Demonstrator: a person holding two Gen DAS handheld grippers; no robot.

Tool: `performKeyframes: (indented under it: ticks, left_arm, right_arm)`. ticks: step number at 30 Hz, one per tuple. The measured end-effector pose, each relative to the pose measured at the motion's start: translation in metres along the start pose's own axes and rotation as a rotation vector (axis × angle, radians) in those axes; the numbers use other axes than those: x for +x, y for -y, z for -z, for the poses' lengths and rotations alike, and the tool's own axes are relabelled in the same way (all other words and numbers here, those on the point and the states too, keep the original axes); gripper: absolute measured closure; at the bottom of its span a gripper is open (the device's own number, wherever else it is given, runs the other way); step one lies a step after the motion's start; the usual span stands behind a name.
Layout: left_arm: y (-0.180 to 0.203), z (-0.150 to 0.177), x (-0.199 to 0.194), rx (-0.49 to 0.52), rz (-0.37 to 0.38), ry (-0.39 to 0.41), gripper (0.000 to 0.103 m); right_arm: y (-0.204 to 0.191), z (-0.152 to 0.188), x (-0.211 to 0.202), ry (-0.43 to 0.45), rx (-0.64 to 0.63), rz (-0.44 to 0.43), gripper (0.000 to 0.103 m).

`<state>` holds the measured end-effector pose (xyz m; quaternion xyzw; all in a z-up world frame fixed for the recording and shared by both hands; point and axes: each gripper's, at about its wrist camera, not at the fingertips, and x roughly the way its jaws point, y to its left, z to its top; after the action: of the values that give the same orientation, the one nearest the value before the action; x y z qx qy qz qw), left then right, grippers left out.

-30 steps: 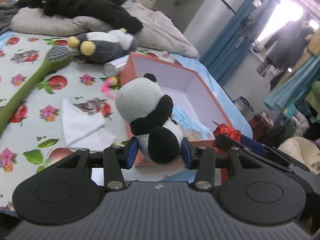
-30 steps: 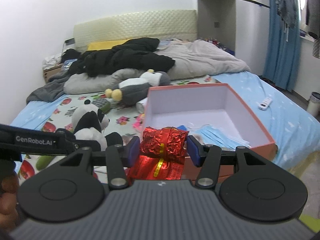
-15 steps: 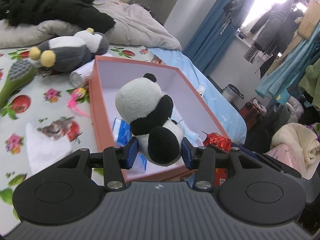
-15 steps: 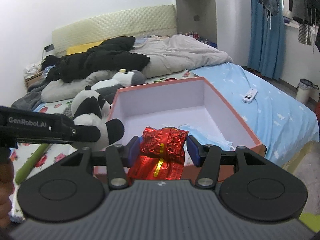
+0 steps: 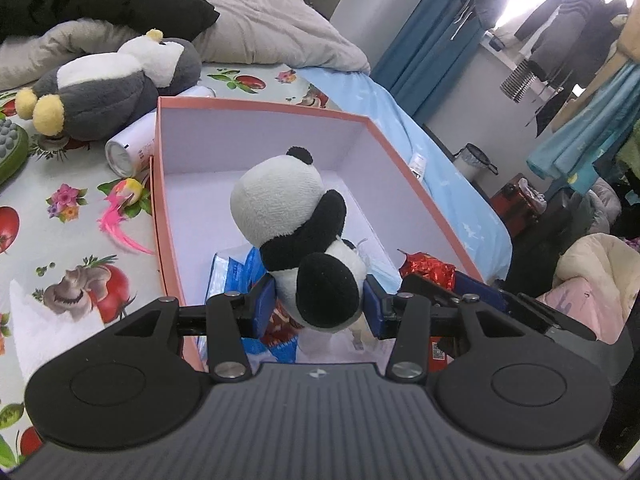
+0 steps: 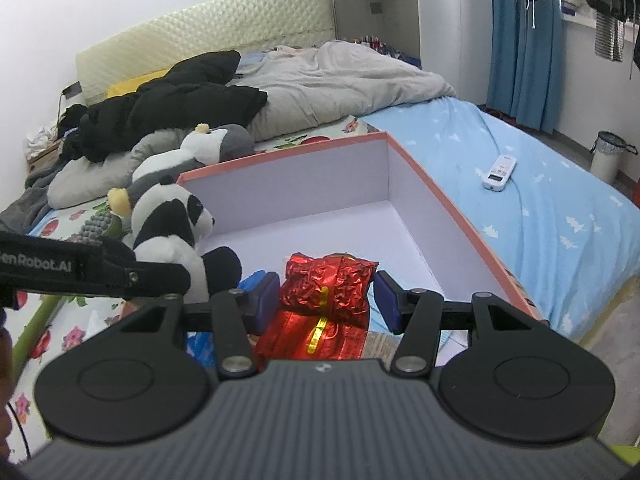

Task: Organize soft objects
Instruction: 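Open the left gripper to drop the panda while the right drops the red packet in the box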

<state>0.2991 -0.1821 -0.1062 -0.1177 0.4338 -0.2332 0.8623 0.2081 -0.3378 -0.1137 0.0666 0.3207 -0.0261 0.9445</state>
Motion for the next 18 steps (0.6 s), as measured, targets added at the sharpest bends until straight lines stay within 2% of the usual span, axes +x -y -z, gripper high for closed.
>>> performKeyframes:
  ticks: [5,8,9,18]
  left_arm:
    - [-0.001,-0.007,0.008,0.007,-0.011,-0.003,0.05]
    - [0.001,-0.007,0.008,0.04,-0.037,-0.003,0.035]
    - [0.001,-0.006,0.007,0.044,-0.046,0.005,0.034]
    - [-0.005,0.001,-0.018,0.041,-0.048,0.039,0.034]
  right_arm:
    - [0.0,-0.001,0.009,-0.01,0.0,-0.007,0.047]
    - [0.001,-0.001,0.009,-0.019,-0.002,-0.021,0.045]
    - [0.001,0.0,0.008,-0.019,-0.004,-0.016,0.04]
    - [-0.007,0.005,-0.018,0.028,-0.007,-0.034,0.037]
